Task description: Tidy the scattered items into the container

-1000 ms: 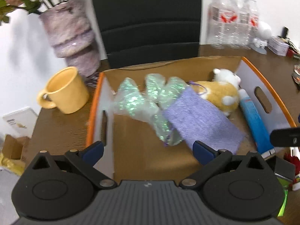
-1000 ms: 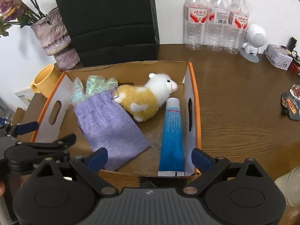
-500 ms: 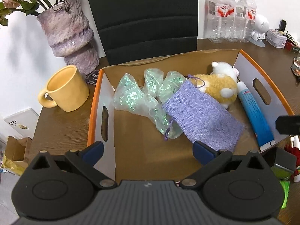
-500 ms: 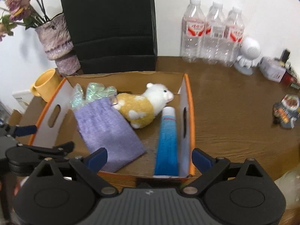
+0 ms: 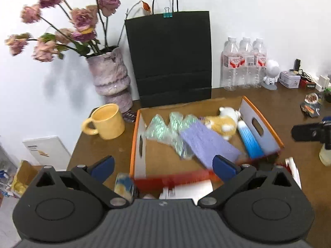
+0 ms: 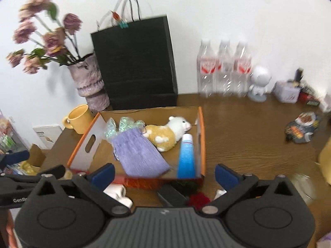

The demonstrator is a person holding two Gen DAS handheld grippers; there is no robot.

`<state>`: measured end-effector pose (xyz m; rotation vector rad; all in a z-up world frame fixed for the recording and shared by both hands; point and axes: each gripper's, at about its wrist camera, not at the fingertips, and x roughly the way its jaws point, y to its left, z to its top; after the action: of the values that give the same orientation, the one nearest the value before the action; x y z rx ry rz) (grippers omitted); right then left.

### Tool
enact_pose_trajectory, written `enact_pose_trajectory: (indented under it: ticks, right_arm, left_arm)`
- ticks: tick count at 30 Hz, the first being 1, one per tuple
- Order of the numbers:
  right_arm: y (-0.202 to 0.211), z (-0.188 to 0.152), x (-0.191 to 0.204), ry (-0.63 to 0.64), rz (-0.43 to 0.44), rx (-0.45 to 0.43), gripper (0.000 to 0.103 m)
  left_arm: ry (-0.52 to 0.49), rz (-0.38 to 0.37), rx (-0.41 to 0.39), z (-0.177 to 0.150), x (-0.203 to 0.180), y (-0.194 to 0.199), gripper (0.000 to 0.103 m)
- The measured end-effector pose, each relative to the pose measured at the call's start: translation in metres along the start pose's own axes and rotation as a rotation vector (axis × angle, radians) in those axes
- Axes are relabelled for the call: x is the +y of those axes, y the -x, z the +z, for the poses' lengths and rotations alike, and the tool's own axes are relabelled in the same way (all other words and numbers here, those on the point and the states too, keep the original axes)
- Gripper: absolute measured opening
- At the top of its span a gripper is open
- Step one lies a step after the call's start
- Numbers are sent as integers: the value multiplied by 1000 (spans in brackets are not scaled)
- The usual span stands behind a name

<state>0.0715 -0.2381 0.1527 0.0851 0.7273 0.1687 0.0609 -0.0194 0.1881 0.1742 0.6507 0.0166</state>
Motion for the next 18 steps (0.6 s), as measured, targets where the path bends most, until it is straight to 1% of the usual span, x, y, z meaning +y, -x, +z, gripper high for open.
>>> enact_pose_trajectory:
  ticks: [2, 5, 7, 9, 11, 12, 13, 15, 16, 18]
  right_arm:
    - [24, -30, 3, 61, -34, -47, 103]
    - [49, -76, 6, 143, -59, -98, 103]
    - [57, -110, 8, 151, -70, -121, 103]
    - [59, -142, 11, 126, -91, -149, 103]
    - [57, -173, 13, 115, -109, -182, 103]
    - [52, -181, 12, 107, -108, -189, 103]
    - [47, -189, 12, 100, -107, -197, 103]
    - [36, -206, 12, 85, -104, -212, 103]
    - [30, -212, 12, 81, -105, -215, 103]
    - [10, -214, 13, 85, -115, -198, 103]
  left_arm:
    - [-1, -21, -51, -29, -11, 27, 103]
    - [22, -116, -88, -77, -27, 53, 103]
    - [44, -163, -118, -108, -37, 61, 103]
    - [56, -213, -116, -139, -46, 66, 103]
    - [68, -243, -110, -161, -51, 68, 103]
    - [67, -253, -130, -170, -52, 67, 103]
    - [64, -248, -152, -176, -51, 65, 103]
    - [87, -175, -145, -182, -50, 52, 103]
    - [93, -139, -115, -182, -49, 42, 103]
    - [113, -111, -88, -180, -45, 26, 103]
